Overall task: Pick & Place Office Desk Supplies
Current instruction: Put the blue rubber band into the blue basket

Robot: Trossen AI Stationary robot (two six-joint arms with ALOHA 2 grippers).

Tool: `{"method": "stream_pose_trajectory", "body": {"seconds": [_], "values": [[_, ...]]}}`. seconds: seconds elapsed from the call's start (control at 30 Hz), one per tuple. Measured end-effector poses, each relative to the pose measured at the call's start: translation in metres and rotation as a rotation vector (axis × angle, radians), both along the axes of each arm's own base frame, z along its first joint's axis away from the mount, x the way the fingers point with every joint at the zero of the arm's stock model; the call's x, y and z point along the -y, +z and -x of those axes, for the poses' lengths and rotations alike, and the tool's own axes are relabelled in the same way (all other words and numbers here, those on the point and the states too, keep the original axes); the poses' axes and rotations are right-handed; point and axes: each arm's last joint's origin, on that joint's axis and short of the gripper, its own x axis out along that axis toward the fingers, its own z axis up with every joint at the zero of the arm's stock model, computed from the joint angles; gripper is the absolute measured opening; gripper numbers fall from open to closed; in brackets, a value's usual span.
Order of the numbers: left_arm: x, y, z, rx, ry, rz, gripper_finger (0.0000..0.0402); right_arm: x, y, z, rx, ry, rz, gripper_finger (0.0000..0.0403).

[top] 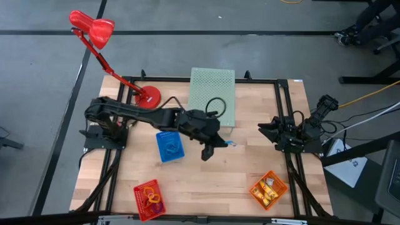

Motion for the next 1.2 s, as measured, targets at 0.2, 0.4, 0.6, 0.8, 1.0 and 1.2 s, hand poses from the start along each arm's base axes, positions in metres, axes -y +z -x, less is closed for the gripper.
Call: {"method": "stream_pose_trajectory", "body": {"seconds": [0.2,0.4,0.6,0.8,1.0,1.2], "values": [[-0.003,-0.039,0.039,0.159,0.018,0.172,0.0003,0.000,-0.002,0.000,0.001,0.007,-0.047,0.0178],[-0.011,-0.093,0.114,0.045,0.117,0.178,0.0003,0.000,-0.002,0.000,0.001,0.004,-0.057,0.0178],[-0.022,-0.130,0.177,0.013,0.188,0.245,0.0002,0.001,-0.002,0.000,0.004,-0.037,-0.088,0.0178],[-0.034,-0.168,0.211,-0.052,0.262,0.277,0.0002,0.002,-0.002,0.000,0.003,-0.067,-0.099,0.0178],[-0.044,-0.204,0.227,-0.168,0.318,0.322,0.0003,0.003,-0.002,0.001,0.001,-0.110,-0.106,0.0178],[-0.044,-0.209,0.230,-0.155,0.310,0.334,0.0003,0.003,-0.002,0.001,0.001,-0.112,-0.110,0.0178]]}}
